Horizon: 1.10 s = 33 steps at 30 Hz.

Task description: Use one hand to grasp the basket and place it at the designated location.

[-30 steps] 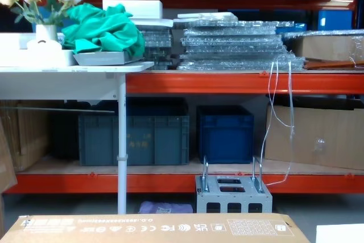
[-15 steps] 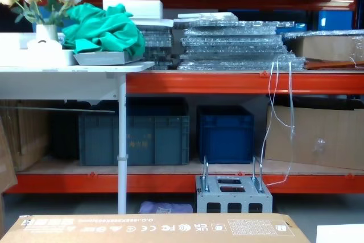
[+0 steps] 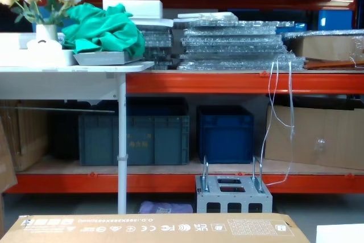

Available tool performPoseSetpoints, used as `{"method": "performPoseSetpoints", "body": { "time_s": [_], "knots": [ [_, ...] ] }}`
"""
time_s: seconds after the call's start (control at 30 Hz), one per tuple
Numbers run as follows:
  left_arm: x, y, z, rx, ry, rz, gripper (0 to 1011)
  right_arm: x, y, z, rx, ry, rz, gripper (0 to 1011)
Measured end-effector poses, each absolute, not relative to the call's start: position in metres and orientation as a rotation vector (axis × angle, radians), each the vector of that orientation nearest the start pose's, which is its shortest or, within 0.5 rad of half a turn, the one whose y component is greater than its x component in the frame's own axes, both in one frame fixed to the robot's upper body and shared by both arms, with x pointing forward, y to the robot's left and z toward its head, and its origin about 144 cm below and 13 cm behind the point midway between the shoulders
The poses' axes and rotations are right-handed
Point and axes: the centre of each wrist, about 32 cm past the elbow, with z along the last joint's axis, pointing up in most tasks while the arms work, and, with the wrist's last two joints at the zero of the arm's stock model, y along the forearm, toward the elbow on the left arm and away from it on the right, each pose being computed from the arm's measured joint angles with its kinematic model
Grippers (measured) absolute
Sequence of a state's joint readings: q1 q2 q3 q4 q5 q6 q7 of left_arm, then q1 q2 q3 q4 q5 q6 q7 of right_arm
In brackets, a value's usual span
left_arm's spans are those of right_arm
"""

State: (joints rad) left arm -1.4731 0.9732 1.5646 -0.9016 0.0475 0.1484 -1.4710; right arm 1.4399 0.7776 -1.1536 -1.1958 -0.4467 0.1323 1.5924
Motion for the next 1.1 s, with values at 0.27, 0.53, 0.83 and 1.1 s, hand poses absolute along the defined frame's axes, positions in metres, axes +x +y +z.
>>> {"method": "performPoseSetpoints", "body": {
  "time_s": [0.27,0.53,0.83,1.1],
  "knots": [
    [0.617,0.495,1.396,1.629,0.163,0.177,0,0.633,-0.314,1.505,-1.727,-0.43,-0.058,227],
    [0.617,0.495,1.396,1.629,0.163,0.177,0,0.631,-0.299,1.513,-1.728,-0.483,-0.041,227],
    [0.617,0.496,1.396,1.629,0.164,0.177,0,0.63,-0.282,1.519,-1.719,-0.533,-0.016,227],
    [0.617,0.495,1.396,1.629,0.163,0.177,0,0.629,-0.271,1.525,-1.691,-0.567,0.007,227]
  ]
}}
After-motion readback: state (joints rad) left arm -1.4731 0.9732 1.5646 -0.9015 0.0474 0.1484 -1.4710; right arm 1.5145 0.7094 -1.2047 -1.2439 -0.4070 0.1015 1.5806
